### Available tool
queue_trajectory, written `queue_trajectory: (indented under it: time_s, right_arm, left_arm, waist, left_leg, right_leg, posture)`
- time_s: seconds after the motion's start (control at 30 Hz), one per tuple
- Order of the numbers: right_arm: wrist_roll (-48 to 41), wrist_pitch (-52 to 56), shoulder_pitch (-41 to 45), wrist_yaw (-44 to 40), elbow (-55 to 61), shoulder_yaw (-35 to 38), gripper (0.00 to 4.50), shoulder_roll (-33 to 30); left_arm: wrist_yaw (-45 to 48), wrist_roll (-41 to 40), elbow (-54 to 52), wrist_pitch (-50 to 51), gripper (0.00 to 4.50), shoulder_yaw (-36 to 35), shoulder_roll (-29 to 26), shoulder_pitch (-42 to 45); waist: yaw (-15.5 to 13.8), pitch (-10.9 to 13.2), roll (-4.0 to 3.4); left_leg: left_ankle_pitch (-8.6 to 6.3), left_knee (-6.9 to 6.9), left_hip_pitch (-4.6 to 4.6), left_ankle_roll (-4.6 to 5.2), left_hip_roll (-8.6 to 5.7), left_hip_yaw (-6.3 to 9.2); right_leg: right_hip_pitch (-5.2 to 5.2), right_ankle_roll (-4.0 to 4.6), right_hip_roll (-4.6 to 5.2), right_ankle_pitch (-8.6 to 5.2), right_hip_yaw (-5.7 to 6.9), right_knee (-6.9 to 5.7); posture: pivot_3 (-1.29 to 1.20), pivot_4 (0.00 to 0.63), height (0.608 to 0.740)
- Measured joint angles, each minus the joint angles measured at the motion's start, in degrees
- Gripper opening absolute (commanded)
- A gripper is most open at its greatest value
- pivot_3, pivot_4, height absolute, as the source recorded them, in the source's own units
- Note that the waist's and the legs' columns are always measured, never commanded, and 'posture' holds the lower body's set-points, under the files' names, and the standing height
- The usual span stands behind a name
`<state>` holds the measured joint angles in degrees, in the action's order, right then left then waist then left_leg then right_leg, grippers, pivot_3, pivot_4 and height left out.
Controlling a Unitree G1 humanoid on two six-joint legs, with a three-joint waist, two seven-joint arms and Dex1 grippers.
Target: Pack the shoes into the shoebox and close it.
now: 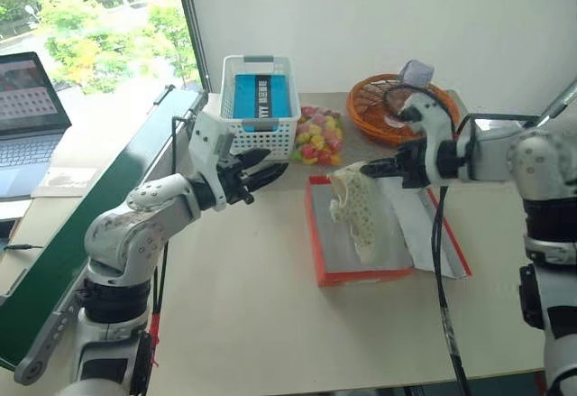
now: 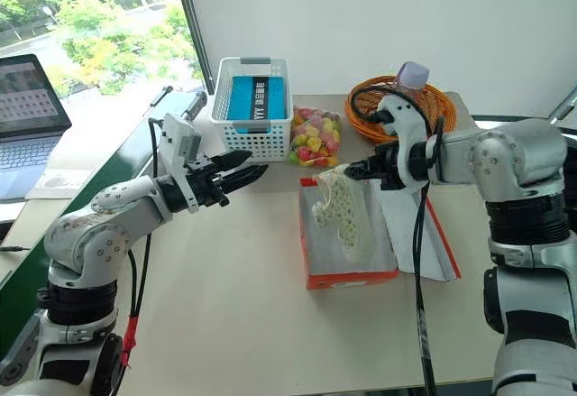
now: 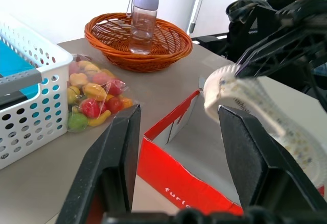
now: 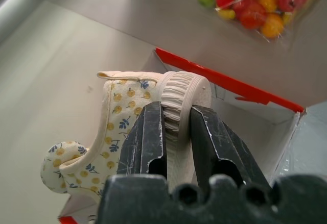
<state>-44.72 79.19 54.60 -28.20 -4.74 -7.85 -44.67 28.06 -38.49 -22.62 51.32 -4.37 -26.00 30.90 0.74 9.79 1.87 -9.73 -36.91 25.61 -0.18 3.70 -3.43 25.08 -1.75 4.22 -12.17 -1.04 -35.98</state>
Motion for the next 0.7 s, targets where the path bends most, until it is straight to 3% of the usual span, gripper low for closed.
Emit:
queue_trajectory:
  time_s: [0.3, 0.7]
  right_arm:
    - [15.3, -13.5, -2.0, -8.3, -7.7, -10.0, 0.43, -1.0]
    - [23.8, -20.3, -2.3, -15.6, -15.0, -10.7, 0.43, 0.8]
  left_arm:
    - [-1.5, -0.1, -1.7, 0.1, 2.55, -0.1, 0.1, -1.1]
    - [-2.7, -0.2, -1.9, 0.2, 2.55, 0.0, 0.5, -1.9]
  waist:
    - [-0.1, 0.0, 0.0]
    - [-0.5, 0.0, 0.02]
  left_leg:
    - [0.0, -0.03, -0.02, 0.0, -0.02, 0.0]
    - [0.0, -0.08, -0.06, 0.0, -0.02, 0.01]
  right_leg:
    - [-0.02, -0.01, 0.0, 0.0, 0.01, 0.0]
    - [-0.1, -0.03, 0.01, 0.01, 0.03, -0.01]
  posture:
    - [0.0, 0.15, 0.74]
    - [0.0, 0.15, 0.74]
